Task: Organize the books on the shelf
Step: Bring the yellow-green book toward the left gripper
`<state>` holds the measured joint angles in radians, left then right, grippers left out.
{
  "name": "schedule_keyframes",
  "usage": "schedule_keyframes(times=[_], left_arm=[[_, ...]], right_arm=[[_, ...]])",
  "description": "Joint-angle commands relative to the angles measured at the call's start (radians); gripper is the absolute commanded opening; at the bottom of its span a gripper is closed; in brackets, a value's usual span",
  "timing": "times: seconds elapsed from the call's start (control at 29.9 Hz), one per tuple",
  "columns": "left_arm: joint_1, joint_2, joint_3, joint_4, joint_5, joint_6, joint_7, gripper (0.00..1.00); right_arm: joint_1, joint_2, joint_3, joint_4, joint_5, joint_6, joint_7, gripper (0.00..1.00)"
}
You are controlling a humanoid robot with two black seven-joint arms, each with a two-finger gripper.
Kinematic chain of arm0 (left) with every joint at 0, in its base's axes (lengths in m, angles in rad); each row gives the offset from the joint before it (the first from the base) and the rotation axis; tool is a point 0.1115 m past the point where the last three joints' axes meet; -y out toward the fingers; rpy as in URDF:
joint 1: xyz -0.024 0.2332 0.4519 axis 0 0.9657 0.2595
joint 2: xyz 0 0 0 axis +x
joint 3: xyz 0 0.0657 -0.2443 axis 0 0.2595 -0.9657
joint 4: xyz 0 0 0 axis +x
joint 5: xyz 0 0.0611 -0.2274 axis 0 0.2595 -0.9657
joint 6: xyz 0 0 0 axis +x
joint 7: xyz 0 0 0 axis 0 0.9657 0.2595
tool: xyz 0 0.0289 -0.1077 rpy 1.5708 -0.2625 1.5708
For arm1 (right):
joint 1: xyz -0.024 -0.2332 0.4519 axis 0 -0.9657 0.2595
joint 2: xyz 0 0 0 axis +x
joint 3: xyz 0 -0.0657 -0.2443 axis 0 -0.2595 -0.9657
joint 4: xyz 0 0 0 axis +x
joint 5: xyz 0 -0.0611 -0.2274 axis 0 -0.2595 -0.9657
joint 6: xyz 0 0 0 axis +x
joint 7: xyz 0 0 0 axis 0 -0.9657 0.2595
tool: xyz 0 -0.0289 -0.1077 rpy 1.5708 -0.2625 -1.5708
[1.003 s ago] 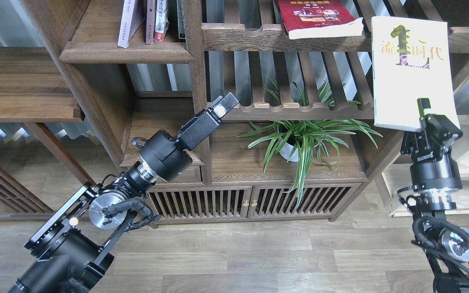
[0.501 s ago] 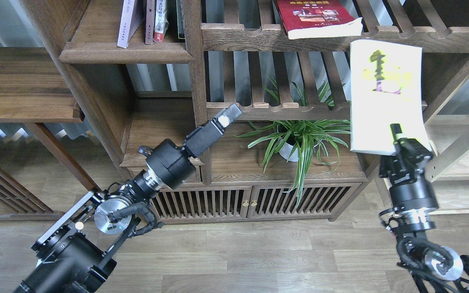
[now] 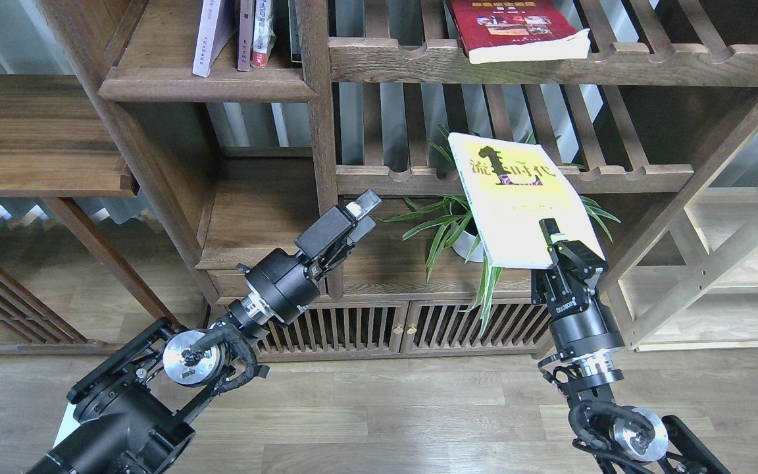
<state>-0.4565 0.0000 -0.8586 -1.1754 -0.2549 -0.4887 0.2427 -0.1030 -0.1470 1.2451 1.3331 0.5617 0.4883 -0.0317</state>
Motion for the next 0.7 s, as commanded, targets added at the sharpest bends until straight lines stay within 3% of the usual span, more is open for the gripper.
schedule_keyframes(times=[0.0, 0.27, 0.43, 0.67], left_arm=[[-0.005, 0.0, -0.005, 0.039, -0.087, 0.0, 0.049, 0.93], [-0.057, 0.0, -0.002, 0.141, -0.127, 0.021, 0.059, 0.96], [-0.076, 0.0, -0.016, 0.171, -0.15, 0.059, 0.113, 0.97], [-0.094, 0.0, -0.016, 0.178, -0.207, 0.068, 0.153, 0.96]], right_arm=[[0.0, 0.018, -0.026, 0.0, -0.003, 0.0, -0.001, 0.02], [0.028, 0.052, -0.096, 0.001, -0.019, 0.0, -0.001, 0.02], [0.055, 0.072, -0.182, 0.0, -0.019, 0.0, -0.001, 0.02], [0.066, 0.124, -0.228, 0.0, -0.046, 0.0, -0.004, 0.02]])
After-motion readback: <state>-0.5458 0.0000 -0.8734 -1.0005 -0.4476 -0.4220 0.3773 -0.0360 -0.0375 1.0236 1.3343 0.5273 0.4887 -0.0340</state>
